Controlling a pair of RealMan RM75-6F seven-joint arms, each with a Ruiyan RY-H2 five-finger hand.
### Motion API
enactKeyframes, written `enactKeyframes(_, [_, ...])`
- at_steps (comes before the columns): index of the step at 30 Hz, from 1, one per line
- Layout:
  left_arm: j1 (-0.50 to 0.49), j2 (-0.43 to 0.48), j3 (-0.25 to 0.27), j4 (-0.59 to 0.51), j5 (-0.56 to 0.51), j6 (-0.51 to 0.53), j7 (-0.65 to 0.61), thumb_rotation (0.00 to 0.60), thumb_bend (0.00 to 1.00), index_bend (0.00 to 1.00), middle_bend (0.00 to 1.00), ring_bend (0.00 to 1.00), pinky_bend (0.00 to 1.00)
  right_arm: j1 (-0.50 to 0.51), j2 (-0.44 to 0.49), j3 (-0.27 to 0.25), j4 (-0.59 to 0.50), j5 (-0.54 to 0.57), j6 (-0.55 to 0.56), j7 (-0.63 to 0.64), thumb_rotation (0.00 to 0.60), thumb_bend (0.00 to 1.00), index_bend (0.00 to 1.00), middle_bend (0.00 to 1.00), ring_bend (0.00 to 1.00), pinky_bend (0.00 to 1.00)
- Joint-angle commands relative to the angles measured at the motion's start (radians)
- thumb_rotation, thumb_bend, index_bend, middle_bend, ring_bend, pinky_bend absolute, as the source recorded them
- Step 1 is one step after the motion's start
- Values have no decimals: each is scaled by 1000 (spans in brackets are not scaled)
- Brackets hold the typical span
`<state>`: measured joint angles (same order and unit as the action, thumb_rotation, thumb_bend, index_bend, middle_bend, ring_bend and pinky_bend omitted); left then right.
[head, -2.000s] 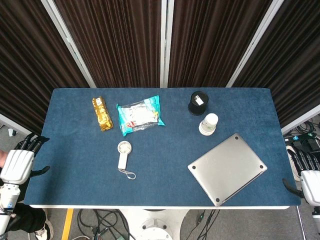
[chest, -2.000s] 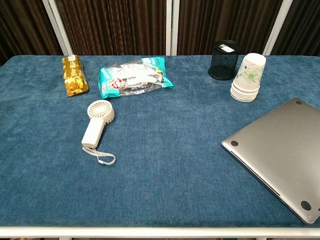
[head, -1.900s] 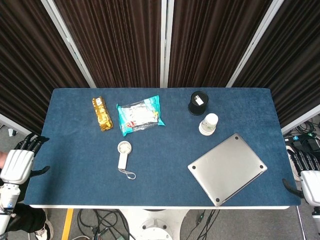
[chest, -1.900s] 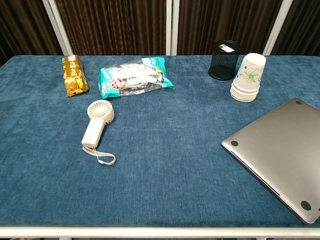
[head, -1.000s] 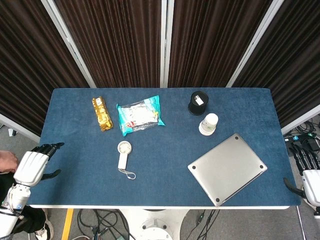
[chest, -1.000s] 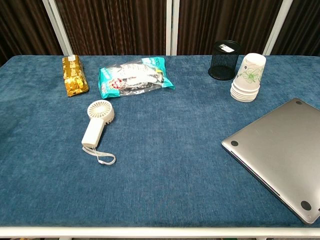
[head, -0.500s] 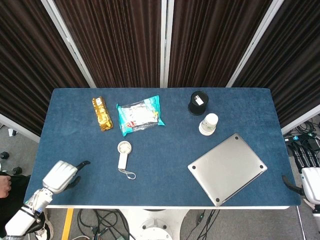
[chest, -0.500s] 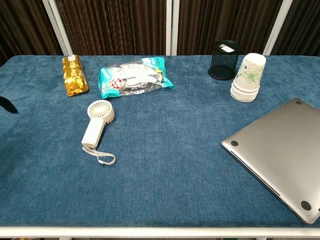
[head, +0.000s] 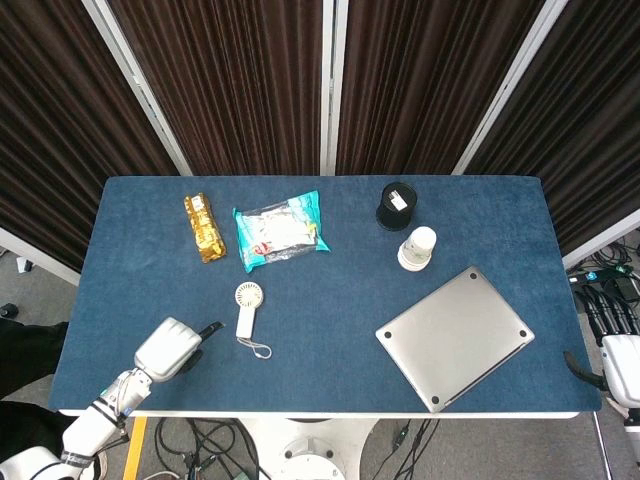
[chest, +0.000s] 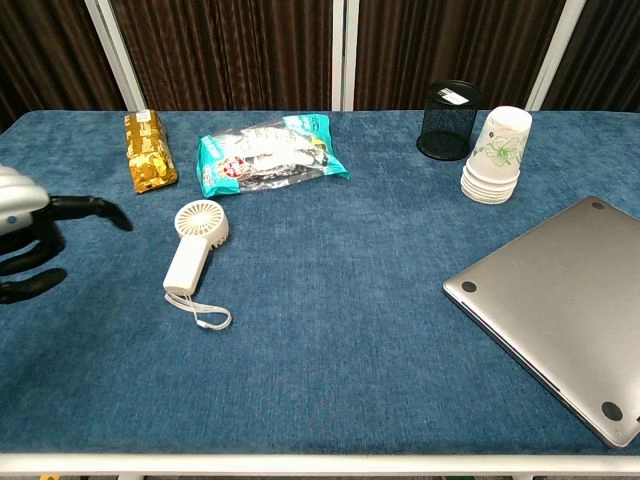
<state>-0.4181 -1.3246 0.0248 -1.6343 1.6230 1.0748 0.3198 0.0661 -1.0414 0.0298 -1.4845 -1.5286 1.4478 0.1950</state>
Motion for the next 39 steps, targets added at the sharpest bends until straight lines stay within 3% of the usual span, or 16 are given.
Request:
enactKeyframes(1, [-18,-35,-11,29,-9,-9,-8,600,463,150,827,820,788,1,-1,1,4,3,-3,3,600,199,0,0,0,0])
enactKeyframes(11, [-69,-94,-23,61,-61,-80,34,600,464,143,828,822,788,2,-3,1,13,9,-10,7,600,199,0,0,0,0])
enactKeyframes(19, [-95,-112,-45,48,-189,-147,113,600,463,139,824,821,787,3,-2,2,13,11,-12,6,600,199,0,0,0,0])
enactKeyframes(39, [-138,-168,-51,106,-292,-170,146,600,463,139,824,821,788,9,-13,4,39,34,-41,21,600,198,0,0,0,0])
